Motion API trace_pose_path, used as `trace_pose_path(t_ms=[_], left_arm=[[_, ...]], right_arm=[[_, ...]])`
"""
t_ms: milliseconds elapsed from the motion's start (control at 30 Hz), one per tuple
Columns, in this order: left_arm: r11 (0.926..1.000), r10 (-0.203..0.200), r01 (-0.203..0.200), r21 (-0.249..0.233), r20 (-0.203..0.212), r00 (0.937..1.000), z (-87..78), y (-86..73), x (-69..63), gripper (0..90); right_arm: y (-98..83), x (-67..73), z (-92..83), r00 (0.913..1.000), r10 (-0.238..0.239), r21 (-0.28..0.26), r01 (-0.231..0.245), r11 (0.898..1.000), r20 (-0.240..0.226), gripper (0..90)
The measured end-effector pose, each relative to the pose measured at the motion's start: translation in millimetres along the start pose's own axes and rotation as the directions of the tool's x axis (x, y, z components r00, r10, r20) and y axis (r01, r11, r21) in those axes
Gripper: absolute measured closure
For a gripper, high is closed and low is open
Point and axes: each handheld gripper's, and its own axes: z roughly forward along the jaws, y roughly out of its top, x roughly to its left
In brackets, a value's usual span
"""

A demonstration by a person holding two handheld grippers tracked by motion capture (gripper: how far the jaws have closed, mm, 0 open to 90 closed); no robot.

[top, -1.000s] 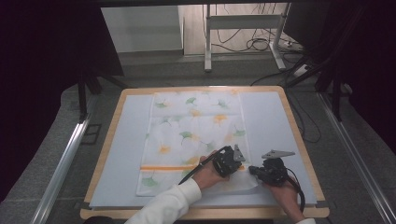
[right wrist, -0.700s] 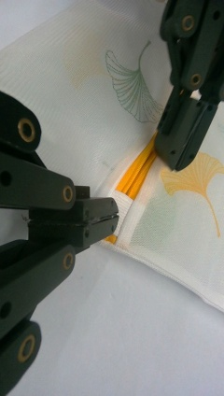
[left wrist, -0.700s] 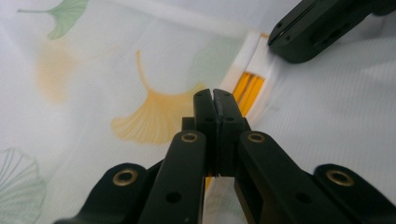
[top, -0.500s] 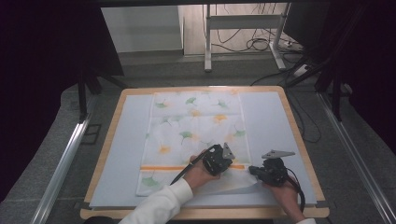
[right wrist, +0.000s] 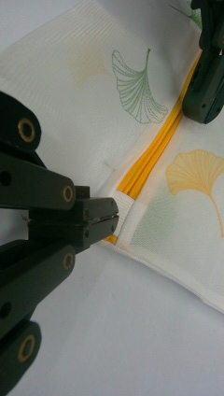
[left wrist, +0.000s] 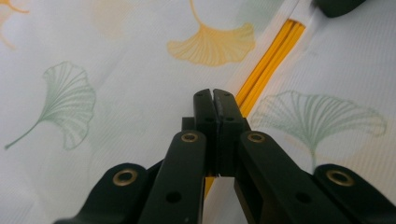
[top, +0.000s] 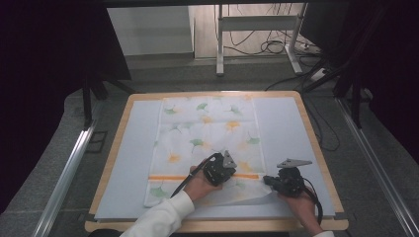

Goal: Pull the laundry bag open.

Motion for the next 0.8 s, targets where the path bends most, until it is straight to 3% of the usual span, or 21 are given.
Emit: trace_pose_path(t_ms=[500, 800], left_arm=[[0.9986, -0.051, 0.051, -0.016, 0.004, 0.9987, -10.7, -16.0, 8.7, 90.0], [0.9984, -0.055, 0.055, -0.012, 0.008, 0.9985, -12.7, -17.6, 8.1, 90.0]], right_arm=[[0.0, 0.1, 0.0, 1.0000, -0.005, 0.001, 0.005, 1.000, 0.000, 89.8], [-0.1, 0.1, -0.1, 1.0000, -0.008, 0.000, 0.008, 1.000, -0.001, 89.8]])
